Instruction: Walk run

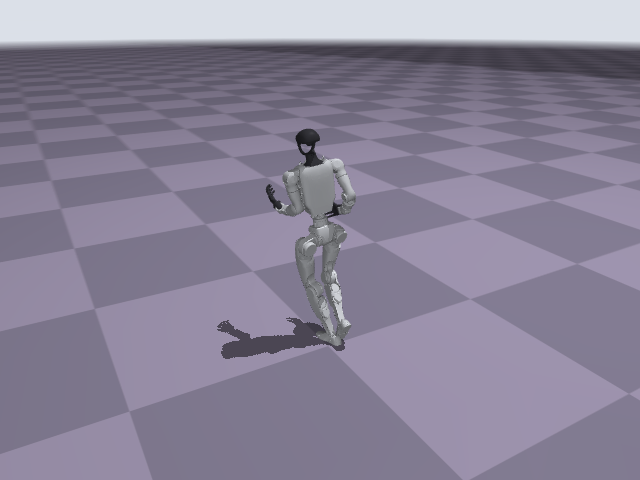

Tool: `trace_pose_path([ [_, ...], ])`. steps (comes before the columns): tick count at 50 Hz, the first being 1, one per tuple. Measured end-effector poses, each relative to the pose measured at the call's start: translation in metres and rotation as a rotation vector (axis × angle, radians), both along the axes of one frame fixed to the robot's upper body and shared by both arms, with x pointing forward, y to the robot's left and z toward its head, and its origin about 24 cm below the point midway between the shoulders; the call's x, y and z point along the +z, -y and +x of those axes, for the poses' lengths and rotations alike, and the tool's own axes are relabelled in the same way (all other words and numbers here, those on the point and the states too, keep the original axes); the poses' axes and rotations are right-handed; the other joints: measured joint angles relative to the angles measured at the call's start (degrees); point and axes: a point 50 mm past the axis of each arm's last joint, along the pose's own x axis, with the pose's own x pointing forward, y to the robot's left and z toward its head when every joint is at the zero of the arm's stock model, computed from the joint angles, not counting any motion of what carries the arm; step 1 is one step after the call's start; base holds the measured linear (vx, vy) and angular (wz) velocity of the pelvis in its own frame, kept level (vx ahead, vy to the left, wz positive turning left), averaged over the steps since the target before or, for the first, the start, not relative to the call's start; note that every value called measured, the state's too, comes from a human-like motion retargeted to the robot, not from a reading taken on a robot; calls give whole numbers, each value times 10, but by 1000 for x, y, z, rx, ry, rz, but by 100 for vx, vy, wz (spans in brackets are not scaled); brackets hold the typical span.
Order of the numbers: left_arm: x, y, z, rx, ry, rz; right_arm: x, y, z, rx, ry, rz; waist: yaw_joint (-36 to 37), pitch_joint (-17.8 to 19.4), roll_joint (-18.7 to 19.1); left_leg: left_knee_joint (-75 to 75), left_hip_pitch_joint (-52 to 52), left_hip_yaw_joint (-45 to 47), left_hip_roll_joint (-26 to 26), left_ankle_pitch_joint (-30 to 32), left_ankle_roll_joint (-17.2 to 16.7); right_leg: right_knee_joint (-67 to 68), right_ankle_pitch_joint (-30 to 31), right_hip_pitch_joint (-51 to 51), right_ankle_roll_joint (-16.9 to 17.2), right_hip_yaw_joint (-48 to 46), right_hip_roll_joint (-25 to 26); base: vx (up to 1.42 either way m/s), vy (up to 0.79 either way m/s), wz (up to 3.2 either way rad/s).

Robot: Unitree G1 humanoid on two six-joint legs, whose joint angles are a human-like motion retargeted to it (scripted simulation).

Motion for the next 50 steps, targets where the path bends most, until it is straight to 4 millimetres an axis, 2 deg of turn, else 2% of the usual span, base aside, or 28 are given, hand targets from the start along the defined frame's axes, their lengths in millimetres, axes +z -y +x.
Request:
trace_pose_path([
  [2,23,-2,8,15,109,-34,0,17,-21,-132,-12,44,-20,2,14,-52,50,-21,-9,58,-22,-59,-61,-55,22,6,-12,139,-37,77],
  [5,38,-9,6,-4,169,72,3,41,-46,-263,-35,23,-88,-4,43,-108,119,-41,7,210,-83,-233,-98,-101,52,-24,-44,164,-43,132],
  [8,32,-20,-5,-30,110,222,10,51,-45,-242,-25,-52,-137,-5,49,-133,186,-60,-1,386,-145,-409,-153,-110,87,18,-45,141,-39,51],
  [10,22,-26,-15,-33,38,274,18,48,-30,-198,18,-104,-133,0,46,-118,221,-78,-13,474,-205,-456,-139,-102,105,56,-52,172,-53,-73],
  [11,15,-28,-21,-38,2,282,22,43,-20,-189,54,-122,-133,14,50,-36,214,-78,-4,474,-235,-440,-93,-91,52,52,-34,157,-37,-95],
  [12,7,-29,-28,-45,-39,290,27,37,-9,-184,92,-137,-128,22,56,52,199,-66,9,474,-256,-414,-83,-83,3,43,-16,167,-35,-119],
  [13,-4,-31,-36,-57,-89,298,32,29,3,-187,135,-144,-112,21,66,149,169,-30,30,474,-256,-368,-145,-80,-37,25,2,190,-49,-149],
  [14,-20,-33,-50,-71,-160,316,35,19,13,-202,179,-135,-97,16,72,216,144,-28,27,474,-252,-331,-193,-71,-47,80,43,196,-57,-159],
  [15,-38,-33,-66,-90,-242,337,38,8,22,-223,224,-118,-83,8,77,268,121,-44,13,474,-245,-300,-234,-60,-42,173,95,176,-43,-69],
  [17,-63,-23,-81,-113,-348,325,56,9,60,-310,393,-39,-68,-10,39,324,33,-89,-56,426,-248,-292,-246,-42,-37,98,-5,149,-22,8],
  [18,-72,-16,-91,-98,-393,276,66,2,74,-295,454,17,-62,-18,22,333,5,-56,-46,380,-227,-302,-254,-19,-39,110,-11,138,-17,-46],
  [20,-83,-14,-112,-34,-444,160,87,-23,98,-203,558,127,-32,-23,7,327,-51,36,3,283,-164,-326,-255,30,-39,145,-5,161,-14,-117],
  [22,-89,-18,-129,22,-480,94,109,-28,112,-134,656,141,-3,-16,-6,264,-107,64,6,234,-117,-372,-197,82,-39,144,-5,149,-7,-89],
  [25,-90,-30,-145,58,-510,106,131,-23,117,-48,737,60,56,-2,-28,80,-154,118,12,195,-67,-434,-41,162,-15,102,-20,146,-17,-82],
  [27,-87,-35,-142,46,-505,134,130,-13,111,-25,697,-48,82,14,-28,-72,-138,96,-17,173,-44,-457,63,224,-2,83,-5,171,-17,-34],
  [28,-84,-36,-137,42,-487,144,126,-8,106,-15,665,-100,99,24,-33,-126,-131,54,-37,164,-54,-454,104,250,4,77,-8,158,-18,-11],
  [30,-74,-37,-121,32,-425,167,116,0,97,-12,595,-172,91,41,-30,-177,-107,23,-38,188,-61,-410,164,282,19,48,-3,171,-19,70],
  [31,-68,-36,-111,28,-387,180,107,1,91,-7,552,-186,78,51,-44,-158,-98,27,-59,192,0,-312,164,267,28,49,-18,179,-30,126],
  [32,-61,-35,-102,27,-351,195,96,0,84,0,501,-193,62,57,-61,-120,-91,39,-75,175,41,-212,164,249,30,41,-33,162,-52,126],
  [33,-54,-37,-93,32,-319,218,81,-4,76,14,433,-187,41,53,-83,-46,-90,66,-83,114,43,-110,164,226,18,18,-50,175,-46,116],
  [34,-50,-32,-84,23,-285,222,62,-3,62,16,343,-185,29,43,-80,-4,-94,7,-97,85,29,-60,164,205,3,-5,-49,204,-22,103],
  [35,-46,-24,-73,7,-250,218,42,-1,43,11,241,-183,23,31,-64,21,-102,-96,-114,72,8,-36,164,186,-12,-27,-40,172,-2,43],
  [37,-26,-28,-35,50,-123,113,13,-6,18,43,83,-108,2,21,-21,53,-91,0,-16,25,6,-18,118,103,8,9,1,116,-18,-34],
  [40,-1,-5,-2,-51,34,-86,-7,12,-37,-59,-93,34,14,12,-12,7,-12,-1,1,21,-15,-11,-16,9,5,13,2,158,-48,10],
  [42,21,-6,6,-35,137,-101,-8,28,-60,-136,-147,40,-7,14,0,-39,37,-15,-2,82,-37,-82,-71,-38,28,9,-15,140,-45,74],
  [45,42,-16,3,8,213,-12,-1,53,-77,-193,-163,-30,-68,10,20,-97,109,-22,6,240,-91,-261,-104,-80,52,-12,-48,127,-32,89],
  [48,41,-29,-10,42,177,97,6,62,-71,-168,-141,-98,-114,12,26,-125,184,-48,-5,400,-156,-433,-144,-86,93,77,-36,145,-39,10],
  [50,35,-35,-18,57,123,135,14,57,-54,-136,-79,-121,-105,16,31,-105,216,-70,-11,474,-231,-470,-124,-83,78,103,-40,172,-42,-100],
])
